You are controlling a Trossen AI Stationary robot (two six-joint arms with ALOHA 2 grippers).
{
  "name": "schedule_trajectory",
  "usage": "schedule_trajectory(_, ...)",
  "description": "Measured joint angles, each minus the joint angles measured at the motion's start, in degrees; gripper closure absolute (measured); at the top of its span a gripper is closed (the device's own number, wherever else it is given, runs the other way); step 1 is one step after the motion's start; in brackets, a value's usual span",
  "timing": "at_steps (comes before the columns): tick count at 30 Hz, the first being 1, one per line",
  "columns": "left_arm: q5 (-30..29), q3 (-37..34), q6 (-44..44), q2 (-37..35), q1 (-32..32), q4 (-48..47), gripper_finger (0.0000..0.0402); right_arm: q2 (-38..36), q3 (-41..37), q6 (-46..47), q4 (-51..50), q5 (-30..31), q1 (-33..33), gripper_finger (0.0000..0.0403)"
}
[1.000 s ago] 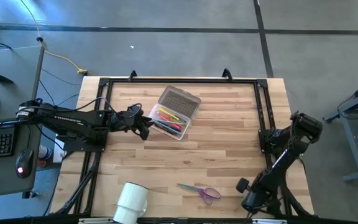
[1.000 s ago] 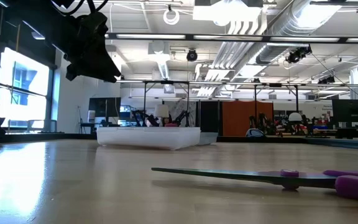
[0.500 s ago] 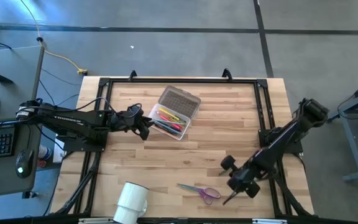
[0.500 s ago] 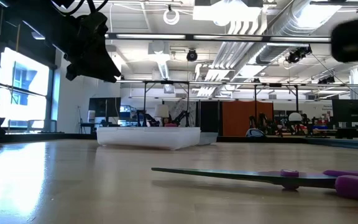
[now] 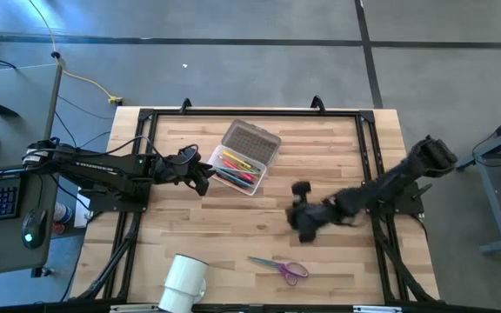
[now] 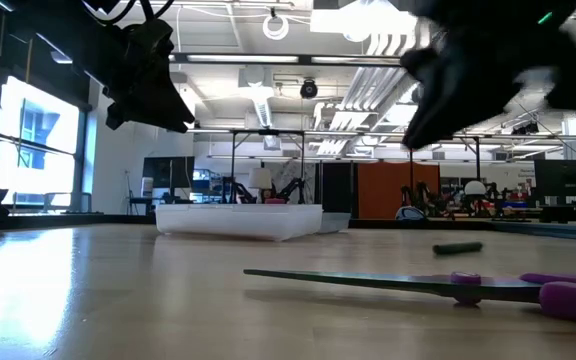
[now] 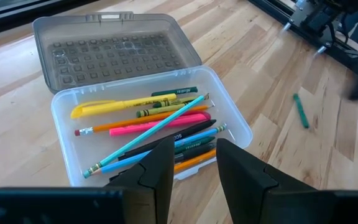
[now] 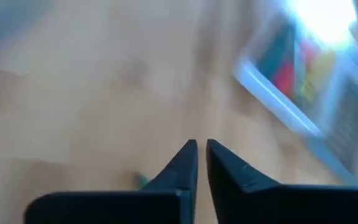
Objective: Pick & place school supplies into a supply box
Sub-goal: Put the dark green crayon into the supply box
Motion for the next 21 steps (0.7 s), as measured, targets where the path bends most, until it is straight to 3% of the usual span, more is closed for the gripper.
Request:
schedule_trajectory(2, 0.00, 0.00, 0.00, 0.00, -0.01, 0.00, 0.0246, 1.70, 0.00, -0.07, -0.59, -0.86, -5.04, 0.0363)
schedule_trajectory(11, 0.00, 0.00, 0.00, 0.00, 0.00, 0.00, 0.0246, 4.83, 0.00, -15.05, 1.58, -20.61, -20.04, 0.0286)
schedule_trajectory(18, 0.00, 0.00, 0.00, 0.00, -0.01, -0.02, 0.0246, 6.80, -0.04, -16.95, 5.89, -29.52, -27.13, 0.0274)
schedule_trajectory(21, 0.00, 0.00, 0.00, 0.00, -0.02, -0.02, 0.0246, 10.28, -2.70, -21.22, 16.89, -31.96, -29.99, 0.0274)
